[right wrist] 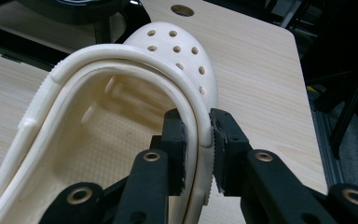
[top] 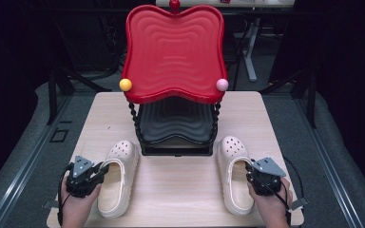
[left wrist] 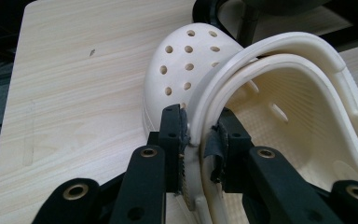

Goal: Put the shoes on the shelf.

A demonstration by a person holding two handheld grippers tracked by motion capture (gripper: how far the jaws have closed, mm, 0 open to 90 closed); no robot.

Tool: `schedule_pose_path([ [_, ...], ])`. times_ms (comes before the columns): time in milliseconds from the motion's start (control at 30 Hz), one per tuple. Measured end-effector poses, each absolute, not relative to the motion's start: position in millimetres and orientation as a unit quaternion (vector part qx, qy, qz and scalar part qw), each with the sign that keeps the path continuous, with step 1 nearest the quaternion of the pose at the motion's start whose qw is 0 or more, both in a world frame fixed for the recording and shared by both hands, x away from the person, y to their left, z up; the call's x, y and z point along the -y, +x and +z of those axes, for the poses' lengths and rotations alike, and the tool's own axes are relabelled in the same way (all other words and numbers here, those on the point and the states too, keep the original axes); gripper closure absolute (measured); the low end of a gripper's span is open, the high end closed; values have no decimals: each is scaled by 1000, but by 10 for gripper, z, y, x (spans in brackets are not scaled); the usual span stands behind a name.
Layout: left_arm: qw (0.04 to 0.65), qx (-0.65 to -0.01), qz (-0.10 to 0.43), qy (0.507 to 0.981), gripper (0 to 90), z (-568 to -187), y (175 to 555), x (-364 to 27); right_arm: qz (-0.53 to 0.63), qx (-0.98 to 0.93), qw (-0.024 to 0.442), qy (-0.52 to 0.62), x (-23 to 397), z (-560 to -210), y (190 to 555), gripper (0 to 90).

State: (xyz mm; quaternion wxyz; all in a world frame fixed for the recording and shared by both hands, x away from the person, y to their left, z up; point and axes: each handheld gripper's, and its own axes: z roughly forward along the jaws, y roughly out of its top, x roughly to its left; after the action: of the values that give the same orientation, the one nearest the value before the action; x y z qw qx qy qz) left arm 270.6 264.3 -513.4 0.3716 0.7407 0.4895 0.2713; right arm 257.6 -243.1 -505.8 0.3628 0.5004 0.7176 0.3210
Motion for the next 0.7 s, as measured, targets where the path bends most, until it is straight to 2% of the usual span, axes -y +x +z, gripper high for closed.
schedule_pose_path([
  [400, 384, -478, 271, 742, 757, -4972, 2608, -2629, 332, -715, 371, 492, 2388, -4850, 2460, 764],
  [700, 406, -456, 279, 741, 758, -4728, 2372, -2624, 346, -724, 369, 470, 2326, -4639, 2242, 764],
])
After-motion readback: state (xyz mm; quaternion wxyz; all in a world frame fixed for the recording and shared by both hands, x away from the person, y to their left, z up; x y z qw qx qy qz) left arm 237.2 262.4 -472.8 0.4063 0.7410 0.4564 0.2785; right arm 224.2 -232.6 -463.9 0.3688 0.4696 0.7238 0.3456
